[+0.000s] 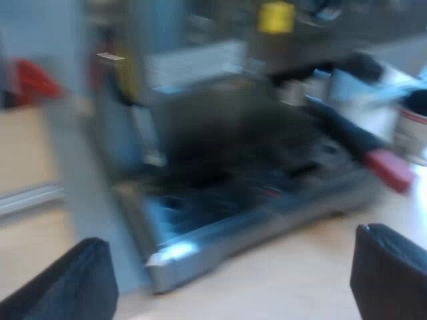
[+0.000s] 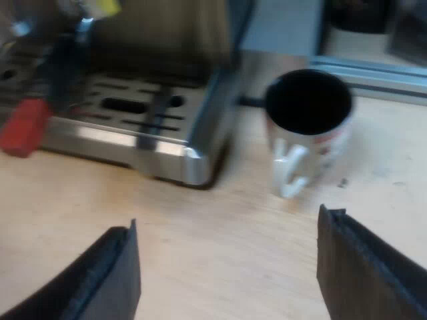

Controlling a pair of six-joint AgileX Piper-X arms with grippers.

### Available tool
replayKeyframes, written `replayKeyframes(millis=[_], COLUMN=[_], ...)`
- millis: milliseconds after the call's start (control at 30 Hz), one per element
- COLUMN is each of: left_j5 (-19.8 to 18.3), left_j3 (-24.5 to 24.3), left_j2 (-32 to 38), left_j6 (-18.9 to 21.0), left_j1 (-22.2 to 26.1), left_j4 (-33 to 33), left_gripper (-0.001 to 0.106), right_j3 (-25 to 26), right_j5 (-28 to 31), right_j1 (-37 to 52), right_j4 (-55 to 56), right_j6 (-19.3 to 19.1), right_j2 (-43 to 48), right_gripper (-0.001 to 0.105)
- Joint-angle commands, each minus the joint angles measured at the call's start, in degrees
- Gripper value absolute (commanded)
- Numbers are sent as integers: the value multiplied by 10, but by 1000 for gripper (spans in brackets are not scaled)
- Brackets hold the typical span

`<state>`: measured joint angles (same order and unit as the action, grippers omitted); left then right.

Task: Grind coffee beans and then tamp

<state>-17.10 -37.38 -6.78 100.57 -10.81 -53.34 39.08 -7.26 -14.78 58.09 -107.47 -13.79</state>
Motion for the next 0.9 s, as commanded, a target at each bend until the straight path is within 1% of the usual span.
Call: replayKeyframes(millis=[33, 100, 133, 167, 200, 233, 300, 367, 433, 500, 567, 600, 667, 700, 733, 833, 900], left_j5=[-38, -51, -62, -74, -89, -95, -118, -130, -133, -133, -136, -136, -136, -136, -136, -136, -136], left_j3=[-5, -5, -5, -3, 2, 5, 25, 46, 70, 101, 116, 132, 151, 161, 165, 178, 184], left_j2=[-18, -39, -48, -55, -60, -63, -68, -73, -78, -87, -94, -103, -115, -125, -128, -152, -169], left_j6=[10, 10, 4, -4, -6, -6, -6, -6, -6, -6, -6, -6, -6, -6, -6, -24, -53], left_j1=[-20, -42, -53, -62, -74, -82, -103, -119, -132, -149, -158, -166, -175, -181, -182, -190, -192], left_j4=[14, 14, 14, 20, 32, 40, 71, 99, 127, 169, 192, 223, 256, 275, 280, 311, 325], left_gripper=[74, 74, 74, 74, 74, 74, 74, 74, 74, 74, 74, 74, 74, 74, 74, 74, 74], right_j3=[15, 27, 27, 34, 35, 35, 35, 34, 34, 34, 34, 34, 26, 17, 14, -12, -37], right_j5=[-20, -25, -25, -25, -39, -41, -46, -45, -39, 0, 26, 51, 83, 93, 96, 140, 193], right_j1=[-16, -44, -44, -71, -99, -108, -143, -167, -196, -234, -257, -278, -301, -318, -326, -369, -408], right_j4=[-4, -4, -4, -5, -5, -5, -9, -23, -43, -75, -90, -106, -132, -150, -157, -203, -251], right_j6=[-13, -22, -23, -30, -37, -37, -37, -37, -37, -37, -37, -37, -37, -32, -28, 8, 33], right_j2=[-15, -39, -39, -56, -73, -77, -97, -112, -125, -146, -158, -171, -185, -193, -195, -213, -222], right_gripper=[59, 59, 59, 59, 59, 59, 59, 59, 59, 59, 59, 59, 59, 59, 59, 59, 59])
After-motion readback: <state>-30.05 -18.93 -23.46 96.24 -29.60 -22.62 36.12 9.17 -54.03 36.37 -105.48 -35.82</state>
